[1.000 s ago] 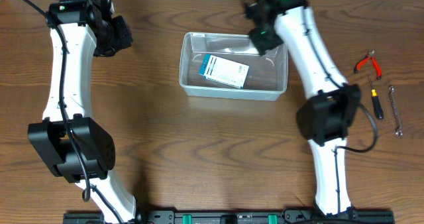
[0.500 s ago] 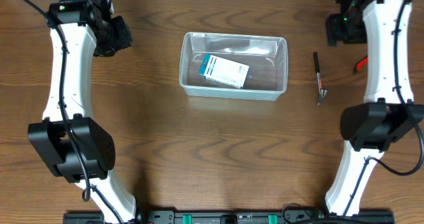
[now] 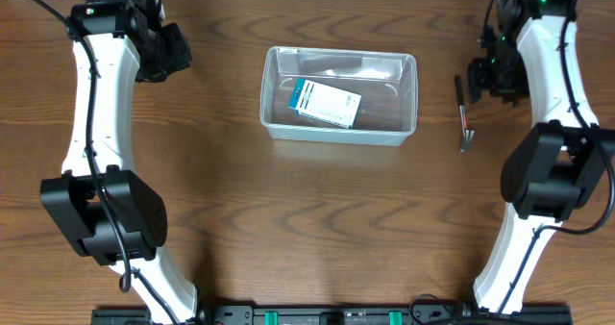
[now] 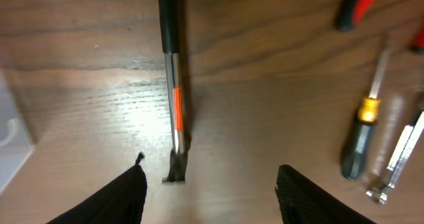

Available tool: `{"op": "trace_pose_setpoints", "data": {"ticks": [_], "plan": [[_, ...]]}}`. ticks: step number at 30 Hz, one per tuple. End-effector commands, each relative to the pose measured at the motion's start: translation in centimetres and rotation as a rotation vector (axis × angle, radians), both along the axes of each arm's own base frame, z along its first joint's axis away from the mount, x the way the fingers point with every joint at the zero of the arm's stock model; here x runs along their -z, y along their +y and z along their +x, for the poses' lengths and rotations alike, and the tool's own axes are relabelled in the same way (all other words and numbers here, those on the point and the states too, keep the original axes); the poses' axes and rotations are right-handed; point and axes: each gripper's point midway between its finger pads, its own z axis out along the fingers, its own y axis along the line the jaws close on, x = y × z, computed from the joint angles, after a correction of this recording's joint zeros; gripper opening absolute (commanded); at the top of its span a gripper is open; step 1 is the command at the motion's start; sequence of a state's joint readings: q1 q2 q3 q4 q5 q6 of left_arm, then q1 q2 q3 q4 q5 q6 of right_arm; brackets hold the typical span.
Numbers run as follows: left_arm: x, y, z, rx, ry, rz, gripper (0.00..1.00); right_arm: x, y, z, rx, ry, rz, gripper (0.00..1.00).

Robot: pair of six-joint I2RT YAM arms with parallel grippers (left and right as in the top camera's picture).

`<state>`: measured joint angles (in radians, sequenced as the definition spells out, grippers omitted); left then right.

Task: Pack container
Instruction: 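Return the right gripper right and grasp the thin black screwdriver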

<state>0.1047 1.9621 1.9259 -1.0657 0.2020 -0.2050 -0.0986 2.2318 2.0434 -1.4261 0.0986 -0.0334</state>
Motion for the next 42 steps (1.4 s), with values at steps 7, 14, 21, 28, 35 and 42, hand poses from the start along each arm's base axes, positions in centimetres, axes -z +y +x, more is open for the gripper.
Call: {"op": "trace_pose_setpoints", "data": {"ticks": [7, 14, 21, 28, 35, 42], "plan": [[0.0, 0.3, -0.2, 0.008, 0.001, 0.018, 0.28, 5.3, 2.5, -2.2, -0.029, 0.079, 0.093, 0.65], [0.0, 0.3, -0.2, 0.007, 0.0, 0.018, 0.28, 7.7, 3.4, -3.7, -0.047, 0.12, 0.095, 0.64], [0.0, 0.3, -0.2, 0.007, 0.001, 0.018, 0.28, 9.6, 3.3, -4.8, -0.046, 0.137, 0.088, 0.63], [0.0, 0.3, -0.2, 0.007, 0.001, 0.018, 0.28, 9.9, 3.2, -4.9, -0.046, 0.137, 0.085, 0.53], [0.1, 0.3, -0.4, 0.007, 0.009, 0.017, 0.28, 10.0, 3.1, -4.7, -0.046, 0.131, 0.084, 0.42], [0.1, 0.3, -0.4, 0.008, 0.012, 0.016, 0.28, 10.0, 3.1, -4.8, -0.046, 0.132, 0.084, 0.23]]}}
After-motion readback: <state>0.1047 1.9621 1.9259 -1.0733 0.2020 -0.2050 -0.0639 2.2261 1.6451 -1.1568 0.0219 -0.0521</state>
